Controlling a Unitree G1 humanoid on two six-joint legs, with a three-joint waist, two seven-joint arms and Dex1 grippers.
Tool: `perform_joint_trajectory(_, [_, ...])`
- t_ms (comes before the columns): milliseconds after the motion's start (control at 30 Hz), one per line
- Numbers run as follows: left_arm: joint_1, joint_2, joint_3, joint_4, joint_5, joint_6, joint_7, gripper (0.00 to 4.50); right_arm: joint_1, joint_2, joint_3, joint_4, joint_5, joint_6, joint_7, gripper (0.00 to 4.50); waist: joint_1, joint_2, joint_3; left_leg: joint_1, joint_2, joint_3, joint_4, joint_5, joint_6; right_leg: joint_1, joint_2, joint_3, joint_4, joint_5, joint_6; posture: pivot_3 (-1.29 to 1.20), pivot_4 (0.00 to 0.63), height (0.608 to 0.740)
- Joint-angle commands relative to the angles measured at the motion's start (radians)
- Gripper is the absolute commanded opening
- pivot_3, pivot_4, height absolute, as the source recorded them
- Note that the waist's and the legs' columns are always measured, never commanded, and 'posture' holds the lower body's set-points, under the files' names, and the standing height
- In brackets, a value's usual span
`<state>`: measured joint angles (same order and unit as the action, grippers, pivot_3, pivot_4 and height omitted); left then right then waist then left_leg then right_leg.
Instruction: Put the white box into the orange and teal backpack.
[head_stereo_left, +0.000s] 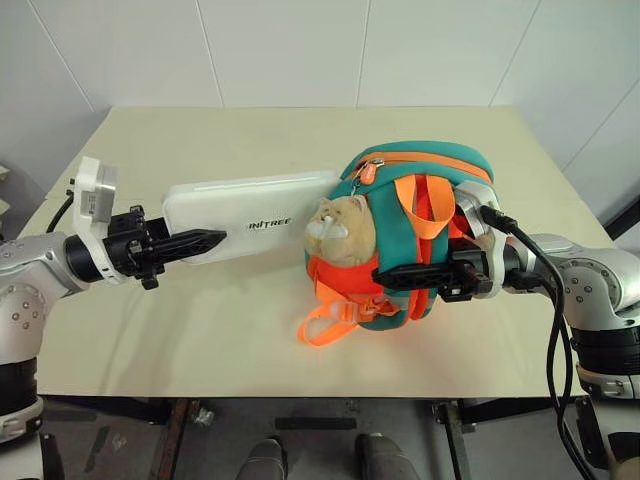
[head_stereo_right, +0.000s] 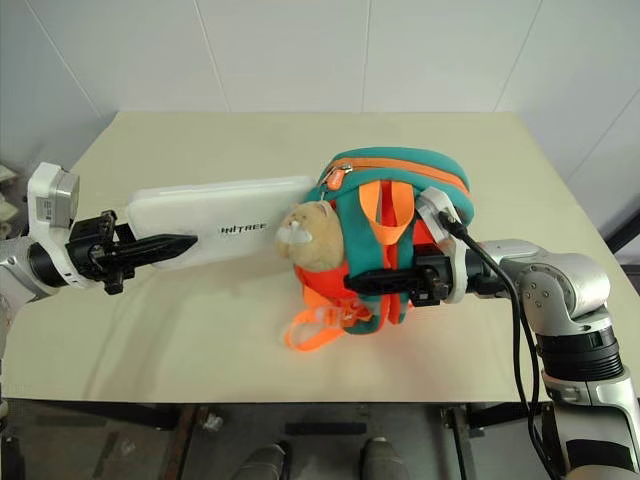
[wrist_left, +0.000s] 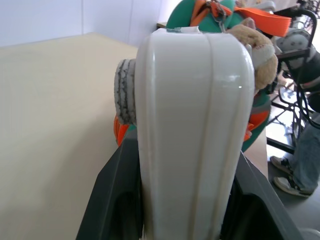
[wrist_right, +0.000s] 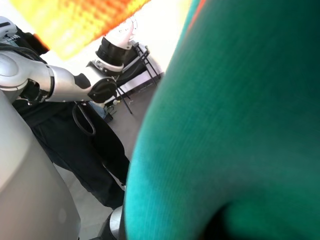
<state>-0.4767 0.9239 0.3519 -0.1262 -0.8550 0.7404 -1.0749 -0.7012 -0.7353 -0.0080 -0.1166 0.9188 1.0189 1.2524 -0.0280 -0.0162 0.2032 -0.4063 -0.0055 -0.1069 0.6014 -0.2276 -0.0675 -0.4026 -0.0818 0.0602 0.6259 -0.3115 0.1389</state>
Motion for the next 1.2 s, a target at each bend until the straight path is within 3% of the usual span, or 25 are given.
perform_joint_trajectory(33, [-0.055, 0.024, 0.013, -0.036, -0.051, -0.006, -0.07, 1.31, -0.026, -0.005, -0.005, -0.011, -0.006, -0.016, 0.01, 0.01, 0.0, 0.0, 0.0, 0.0, 0.0, 0.0, 0.0, 0.0, 0.0, 0.0, 0.0, 0.0, 0.0, 0.0, 0.0, 0.0, 0.15, 0.74])
perform_joint_trajectory(400, [-0.121, 0.052, -0.055, -0.04, -0.067, 0.058, -0.18, 1.31, -0.036, -0.004, -0.005, -0.012, -0.018, -0.015, 0.008, 0.01, -0.002, 0.0, 0.0, 0.0, 0.001, 0.0, 0.0, 0.0, 0.0, -0.001, 0.001, 0.0, 0.001, 0.0, 0.0, 0.0, 0.15, 0.74])
perform_joint_trajectory(533, [-0.207, 0.025, -0.229, 0.03, 0.142, -0.09, -0.2, 1.31, -0.037, 0.002, -0.004, -0.017, -0.02, -0.012, 0.005, 0.01, 0.0, 0.0, 0.0, 0.0, 0.0, 0.0, 0.001, 0.0, 0.0, 0.0, 0.001, 0.0, 0.001, 0.0, 0.0, 0.0, 0.15, 0.74])
perform_joint_trajectory(733, [-0.386, -0.179, -0.337, 0.151, 0.3, -0.187, -0.033, 1.31, -0.042, 0.016, -0.003, -0.025, -0.016, -0.009, -0.007, 0.01, 0.003, -0.001, 0.001, -0.001, 0.0, 0.0, 0.007, 0.0, 0.0, 0.002, 0.001, 0.0, 0.002, 0.001, 0.002, 0.0, 0.15, 0.74])
perform_joint_trajectory(1067, [-0.479, -0.466, -0.428, 0.212, 0.395, -0.199, 0.129, 1.31, -0.018, 0.035, -0.007, -0.05, -0.005, -0.009, -0.03, 0.01, 0.005, -0.001, 0.001, -0.002, 0.0, 0.0, 0.012, -0.002, 0.002, 0.003, 0.001, 0.001, 0.002, 0.002, 0.003, 0.0, 0.15, 0.74])
perform_joint_trajectory(1200, [-0.483, -0.511, -0.467, 0.236, 0.439, -0.216, 0.134, 1.31, -0.009, 0.047, -0.014, -0.062, -0.001, -0.01, -0.048, 0.01, 0.004, -0.001, 0.001, -0.002, 0.0, 0.0, 0.013, -0.002, 0.002, 0.003, 0.001, 0.001, 0.002, 0.002, 0.004, 0.0, 0.15, 0.74])
